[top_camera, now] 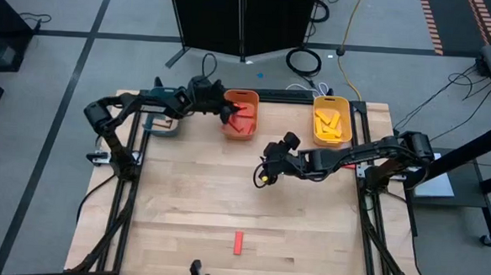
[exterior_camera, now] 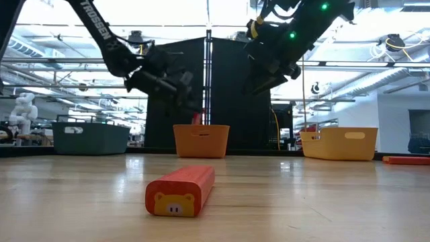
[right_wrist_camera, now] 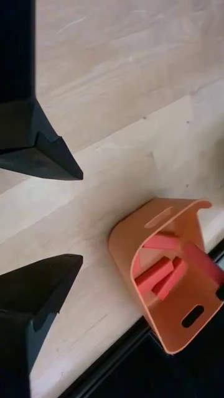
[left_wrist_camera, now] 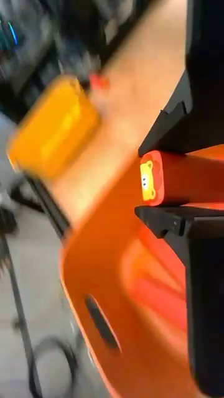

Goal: Sort blocks
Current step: Put the red block into the orange bin

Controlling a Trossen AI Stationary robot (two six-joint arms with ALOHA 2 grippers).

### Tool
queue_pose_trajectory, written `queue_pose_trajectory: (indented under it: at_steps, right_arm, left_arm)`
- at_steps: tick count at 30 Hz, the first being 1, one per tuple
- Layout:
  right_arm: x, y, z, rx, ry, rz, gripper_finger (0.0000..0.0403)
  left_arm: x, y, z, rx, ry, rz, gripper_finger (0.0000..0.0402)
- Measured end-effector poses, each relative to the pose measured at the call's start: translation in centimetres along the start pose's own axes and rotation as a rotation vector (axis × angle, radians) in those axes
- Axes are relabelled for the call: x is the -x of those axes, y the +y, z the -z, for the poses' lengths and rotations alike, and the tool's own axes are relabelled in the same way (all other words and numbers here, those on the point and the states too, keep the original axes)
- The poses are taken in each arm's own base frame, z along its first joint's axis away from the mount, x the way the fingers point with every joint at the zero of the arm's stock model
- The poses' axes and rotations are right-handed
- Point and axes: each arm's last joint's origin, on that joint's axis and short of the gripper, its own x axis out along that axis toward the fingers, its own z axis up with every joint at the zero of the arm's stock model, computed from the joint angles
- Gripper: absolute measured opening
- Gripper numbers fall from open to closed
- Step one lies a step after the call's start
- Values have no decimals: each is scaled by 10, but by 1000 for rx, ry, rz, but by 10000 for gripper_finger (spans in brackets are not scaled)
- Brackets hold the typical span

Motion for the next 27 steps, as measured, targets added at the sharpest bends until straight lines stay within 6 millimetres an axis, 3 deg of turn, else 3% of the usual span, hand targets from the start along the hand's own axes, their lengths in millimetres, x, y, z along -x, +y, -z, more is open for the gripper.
queue_pose_trajectory:
  at_steps: [9, 16, 22, 27]
  right_arm:
    - [6, 9, 4, 46, 9, -39, 199]
    - [10, 14, 7, 67, 15, -53, 199]
    - [10, 13, 12, 96, 50, -41, 199]
    - [10, 13, 12, 84, 48, -37, 199]
  left_arm:
    - [-4, -7, 2, -54, 127, -64, 183]
    - [-4, -19, -27, -113, 156, -34, 210]
    - [16, -60, -37, -279, 194, 24, 211]
    - [29, -102, -24, -349, 261, 24, 211]
